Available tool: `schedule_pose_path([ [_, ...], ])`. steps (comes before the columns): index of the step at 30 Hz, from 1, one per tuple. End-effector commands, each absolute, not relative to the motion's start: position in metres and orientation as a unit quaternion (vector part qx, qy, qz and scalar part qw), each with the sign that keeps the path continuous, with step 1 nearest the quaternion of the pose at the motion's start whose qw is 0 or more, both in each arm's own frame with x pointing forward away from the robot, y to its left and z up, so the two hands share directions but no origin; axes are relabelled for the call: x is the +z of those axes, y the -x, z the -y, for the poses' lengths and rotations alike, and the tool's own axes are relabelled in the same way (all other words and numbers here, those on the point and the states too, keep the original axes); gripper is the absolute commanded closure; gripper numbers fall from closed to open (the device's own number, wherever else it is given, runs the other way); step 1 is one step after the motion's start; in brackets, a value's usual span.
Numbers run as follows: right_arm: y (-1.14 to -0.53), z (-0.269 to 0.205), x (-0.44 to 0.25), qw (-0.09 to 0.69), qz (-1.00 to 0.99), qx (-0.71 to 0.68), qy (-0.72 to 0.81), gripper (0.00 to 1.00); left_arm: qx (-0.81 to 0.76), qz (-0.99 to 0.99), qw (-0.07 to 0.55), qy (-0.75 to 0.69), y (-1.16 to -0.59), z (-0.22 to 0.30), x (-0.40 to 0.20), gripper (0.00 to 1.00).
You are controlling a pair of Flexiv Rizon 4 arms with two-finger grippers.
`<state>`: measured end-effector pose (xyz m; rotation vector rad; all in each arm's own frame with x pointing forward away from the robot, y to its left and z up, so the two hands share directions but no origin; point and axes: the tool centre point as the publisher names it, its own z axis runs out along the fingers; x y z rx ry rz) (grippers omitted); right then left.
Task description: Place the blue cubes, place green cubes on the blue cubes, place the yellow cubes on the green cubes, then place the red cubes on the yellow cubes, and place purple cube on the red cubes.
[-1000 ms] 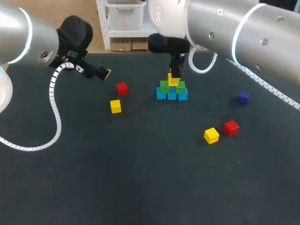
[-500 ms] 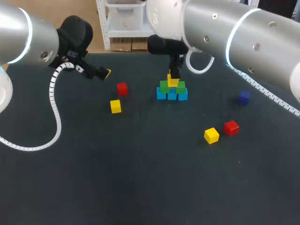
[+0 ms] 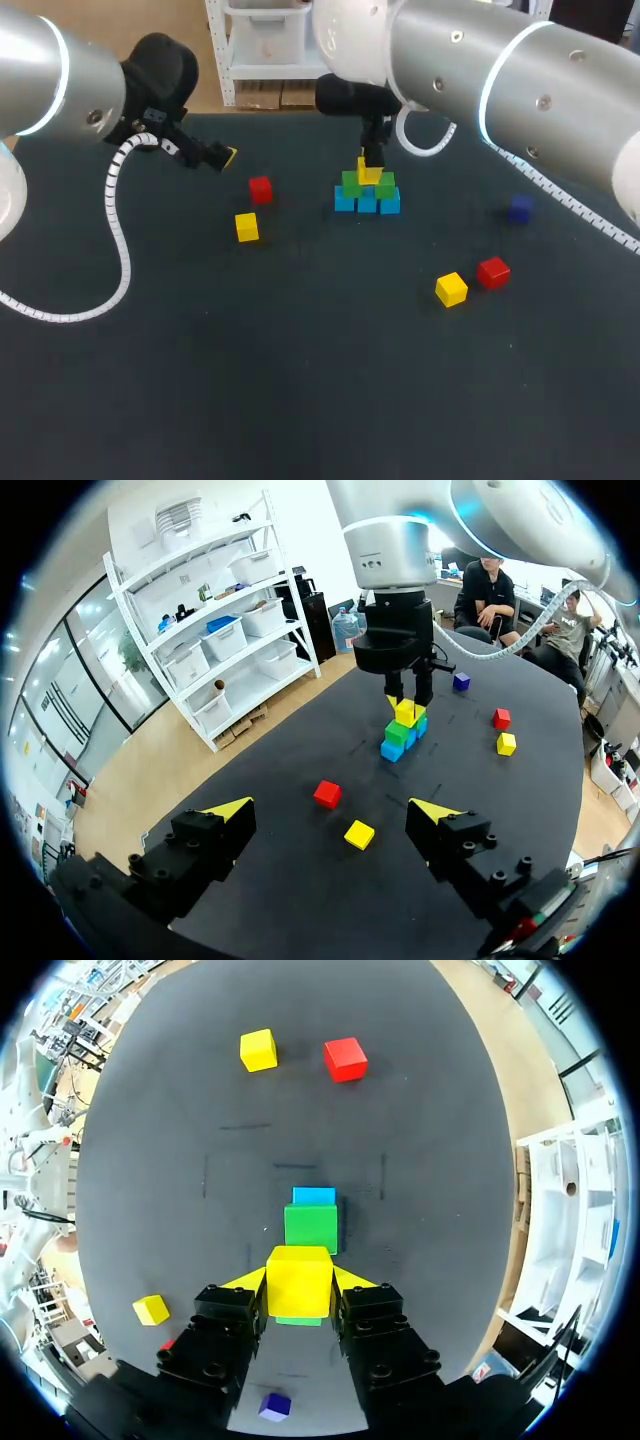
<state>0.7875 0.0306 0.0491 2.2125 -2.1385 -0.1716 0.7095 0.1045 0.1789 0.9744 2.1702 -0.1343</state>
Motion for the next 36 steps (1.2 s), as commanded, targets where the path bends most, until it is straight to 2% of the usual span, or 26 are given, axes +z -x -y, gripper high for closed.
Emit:
schedule_pose_path([
  [1, -0.795, -0.034, 0.048, 0.039, 0.692, -0.063, -0.718, 0.59, -0.053, -0.846, 0.371, -0.381, -0.710, -0.105, 0.178, 0.00],
  [2, -0.795, -0.033, 0.049, 0.039, 0.692, -0.063, -0.718, 0.53, -0.053, -0.846, 0.371, -0.381, -0.710, -0.105, 0.178, 0.00],
  [4, -0.795, -0.033, 0.051, 0.037, 0.693, -0.064, -0.717, 0.00, -0.053, -0.846, 0.371, -0.381, -0.710, -0.105, 0.178, 0.00],
  [18, -0.792, -0.028, 0.068, 0.000, 0.700, -0.057, -0.712, 0.00, -0.053, -0.846, 0.371, -0.381, -0.710, -0.105, 0.178, 0.00],
  [36, -0.754, 0.021, 0.107, -0.075, 0.731, -0.043, -0.677, 0.00, -0.053, -0.846, 0.371, -0.381, -0.710, -0.105, 0.178, 0.00],
])
